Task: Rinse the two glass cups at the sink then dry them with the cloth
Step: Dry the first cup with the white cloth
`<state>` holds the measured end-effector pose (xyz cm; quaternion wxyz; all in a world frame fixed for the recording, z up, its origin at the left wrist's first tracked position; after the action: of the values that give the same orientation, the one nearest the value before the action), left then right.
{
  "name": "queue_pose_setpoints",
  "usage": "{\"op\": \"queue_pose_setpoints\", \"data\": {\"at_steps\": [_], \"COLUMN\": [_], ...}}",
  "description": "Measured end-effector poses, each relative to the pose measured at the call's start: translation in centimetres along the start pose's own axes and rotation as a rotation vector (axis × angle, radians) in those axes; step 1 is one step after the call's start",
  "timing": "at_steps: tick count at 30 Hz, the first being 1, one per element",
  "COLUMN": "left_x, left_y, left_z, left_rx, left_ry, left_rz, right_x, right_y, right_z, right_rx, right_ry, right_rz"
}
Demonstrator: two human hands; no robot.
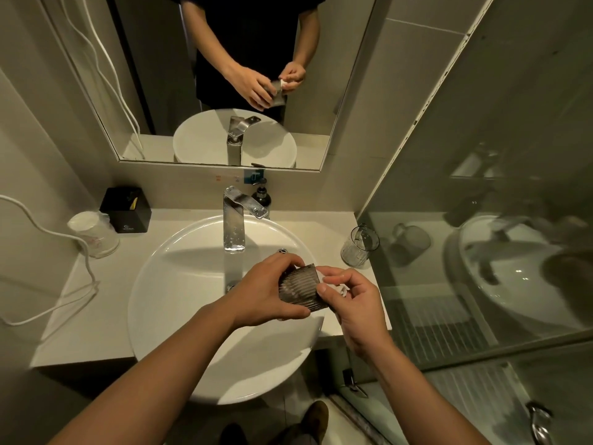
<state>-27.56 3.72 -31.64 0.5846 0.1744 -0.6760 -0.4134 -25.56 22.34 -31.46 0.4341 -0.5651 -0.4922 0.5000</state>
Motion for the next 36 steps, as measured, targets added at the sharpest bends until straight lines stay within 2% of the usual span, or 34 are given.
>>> {"op": "queue_pose_setpoints", "data": {"at_steps": [3,10,13,16,18,21,29,33,36], "left_x": [0.4,0.3,-0.1,-0.6,-0.7,-0.5,-0.1,-0.2,-0.1], "left_y": [-0.2,-0.9,-0.5,0.7,1.3,1.4,0.2,0.1,0.0], "left_z": [0.1,0.3,0.5,0.7,0.7,0.7,1.0,1.1,1.3], "left_rx": [0.039,0.123,0.105,-0.011,-0.059,-0.085,0.002,0.053,0.080], "left_ry": [-0.009,-0.165,-0.192,-0.118,-0.043,0.025,-0.130,-0.204,-0.199], "left_rz": [-0.183,-0.349,-0.195,0.138,0.217,0.215,0.035,-0.034,-0.027], "right_x": [0.1,0.3,0.4,0.3,0.1,0.0,0.5,0.4,0.8], "right_y": [-0.6,-1.5,-1.1,-0.7,-0.6,-0.5,-0.9,-1.1,-1.0], "right_z": [0.2,0.2,0.2,0.2,0.4,0.6,0.2,0.0,0.0], "right_rx": [0.020,0.027,0.025,0.026,0.014,-0.008,0.011,0.045,0.045], "right_ry": [-0.055,-0.132,-0.065,0.047,0.084,0.076,-0.046,-0.066,-0.047], "right_rz": [-0.010,-0.011,-0.034,-0.067,-0.044,-0.020,-0.033,-0.040,-0.047]}}
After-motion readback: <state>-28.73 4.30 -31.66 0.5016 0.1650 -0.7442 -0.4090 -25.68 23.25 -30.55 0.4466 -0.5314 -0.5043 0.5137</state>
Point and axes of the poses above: each hand's wrist, its own z-axis towards the middle knuckle, its own x-axis out of the back of the hand, y = z × x, the point moved 5 cm from there along z, towards the middle knuckle, and after that the axes turned 5 degrees about z, right-handed, at the moved point
